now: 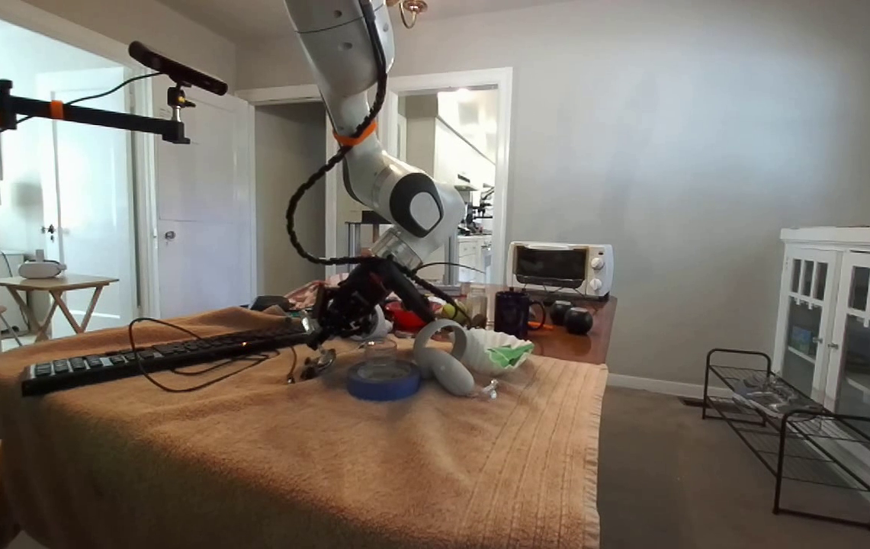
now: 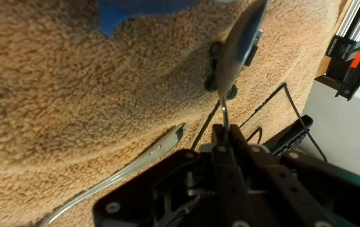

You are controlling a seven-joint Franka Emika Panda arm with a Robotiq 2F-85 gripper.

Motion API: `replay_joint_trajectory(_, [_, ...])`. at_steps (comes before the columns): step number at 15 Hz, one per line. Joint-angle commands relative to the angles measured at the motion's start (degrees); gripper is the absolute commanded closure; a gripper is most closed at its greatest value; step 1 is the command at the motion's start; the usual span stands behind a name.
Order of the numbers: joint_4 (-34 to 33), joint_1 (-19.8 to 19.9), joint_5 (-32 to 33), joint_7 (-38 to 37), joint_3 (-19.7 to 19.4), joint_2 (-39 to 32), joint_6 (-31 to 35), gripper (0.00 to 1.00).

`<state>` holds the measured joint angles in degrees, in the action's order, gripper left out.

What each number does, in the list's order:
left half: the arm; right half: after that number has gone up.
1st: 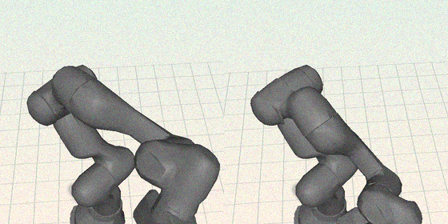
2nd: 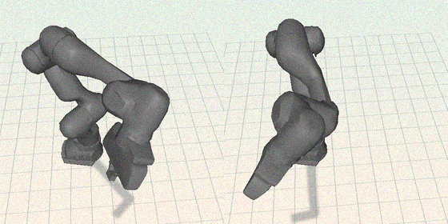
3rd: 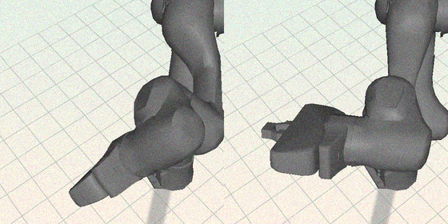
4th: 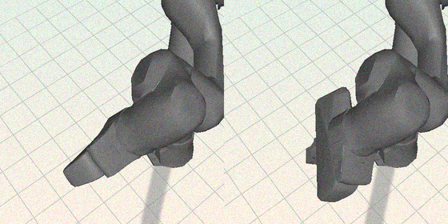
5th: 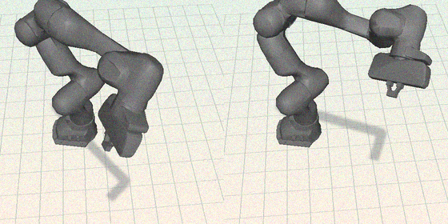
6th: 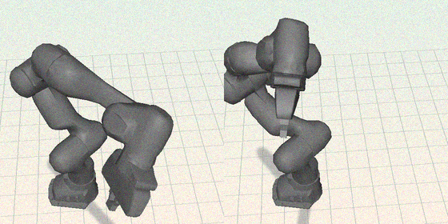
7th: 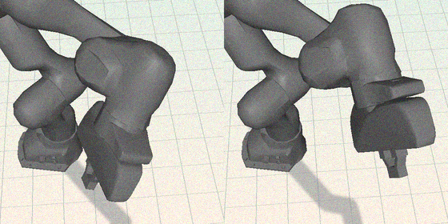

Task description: Use one silver spoon to place the toy car in the glass cup.

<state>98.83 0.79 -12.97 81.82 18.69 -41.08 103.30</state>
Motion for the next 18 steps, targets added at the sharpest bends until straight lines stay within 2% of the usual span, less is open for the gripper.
replay_joint_trajectory(1, [-0.4, -1.6, -0.7, -0.1, -1.5, -0.1, -0.3, 0.99])
replay_joint_trajectory(2, [-0.5, -2.0, -0.6, -0.3, -1.7, -0.1, -0.2, 0.95])
replay_joint_trajectory(5, [-0.5, -2.0, -0.6, -0.3, -1.8, -0.1, -0.2, 0.95])
replay_joint_trajectory(6, [-0.5, -2.0, -0.6, -0.3, -1.9, -0.1, -0.2, 0.99])
replay_joint_trajectory(13, [-0.3, -3.5, -0.6, -2.6, -2.3, -0.3, 3.6, 0.99])
replay_joint_trajectory(18, [0.9, -3.3, -1.1, -1.6, -1.4, 0.6, 9.7, 0.99])
